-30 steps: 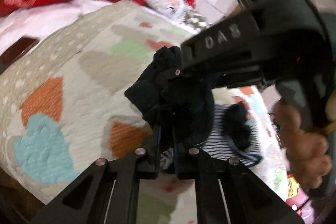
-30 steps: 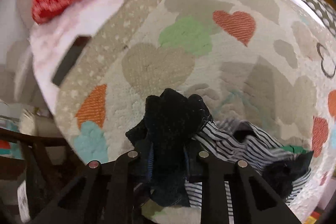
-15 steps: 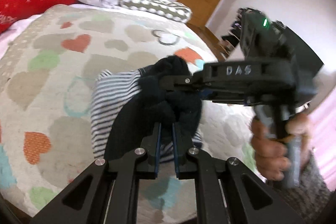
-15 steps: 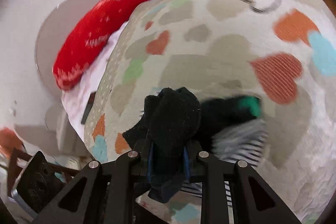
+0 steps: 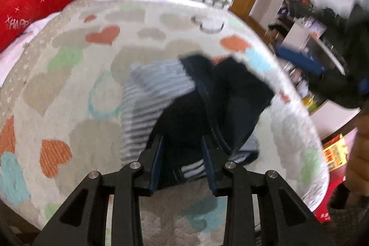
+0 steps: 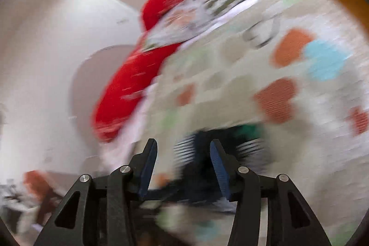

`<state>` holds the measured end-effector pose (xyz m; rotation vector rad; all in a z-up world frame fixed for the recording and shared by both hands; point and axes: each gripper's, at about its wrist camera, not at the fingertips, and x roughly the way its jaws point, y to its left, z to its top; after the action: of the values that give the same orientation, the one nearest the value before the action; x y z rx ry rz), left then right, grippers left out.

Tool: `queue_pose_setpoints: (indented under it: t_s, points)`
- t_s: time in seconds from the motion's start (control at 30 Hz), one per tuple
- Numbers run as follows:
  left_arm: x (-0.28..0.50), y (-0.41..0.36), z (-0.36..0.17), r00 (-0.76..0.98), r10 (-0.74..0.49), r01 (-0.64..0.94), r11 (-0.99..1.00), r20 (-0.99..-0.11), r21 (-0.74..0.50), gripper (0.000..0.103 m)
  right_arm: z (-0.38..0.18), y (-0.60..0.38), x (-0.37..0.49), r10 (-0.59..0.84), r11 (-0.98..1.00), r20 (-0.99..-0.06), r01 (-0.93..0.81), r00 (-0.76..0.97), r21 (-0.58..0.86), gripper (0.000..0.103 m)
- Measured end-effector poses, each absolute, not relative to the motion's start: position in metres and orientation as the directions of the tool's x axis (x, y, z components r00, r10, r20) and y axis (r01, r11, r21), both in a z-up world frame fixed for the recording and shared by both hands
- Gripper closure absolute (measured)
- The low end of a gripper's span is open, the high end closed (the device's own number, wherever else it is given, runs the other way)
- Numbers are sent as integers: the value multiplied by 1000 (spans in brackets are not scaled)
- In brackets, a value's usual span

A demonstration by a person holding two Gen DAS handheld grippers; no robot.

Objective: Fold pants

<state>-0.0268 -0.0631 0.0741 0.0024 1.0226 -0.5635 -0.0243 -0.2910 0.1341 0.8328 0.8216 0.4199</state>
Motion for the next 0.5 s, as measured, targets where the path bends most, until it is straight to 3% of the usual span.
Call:
queue_pose_setpoints:
  t_s: [0.1, 0.23, 0.4, 0.5]
  points:
    - [-26, -65, 61, 387, -407, 427, 875, -828, -230, 71, 116, -264, -8, 695, 556, -447, -26, 564, 831, 50]
    - [-20, -58, 53, 390, -390, 403, 887, -834, -227, 71, 79, -265, -1, 595, 636, -562, 91, 575, 766, 50]
    - [-17, -49, 66, 346, -451, 398, 864, -823, -306, 71, 26, -295, -27, 621, 482, -488, 192, 614, 855, 53]
    - [-22, -48, 96, 398, -480, 426, 852, -782, -306, 70, 26, -299, -32, 630, 446, -451, 181, 632, 877, 53]
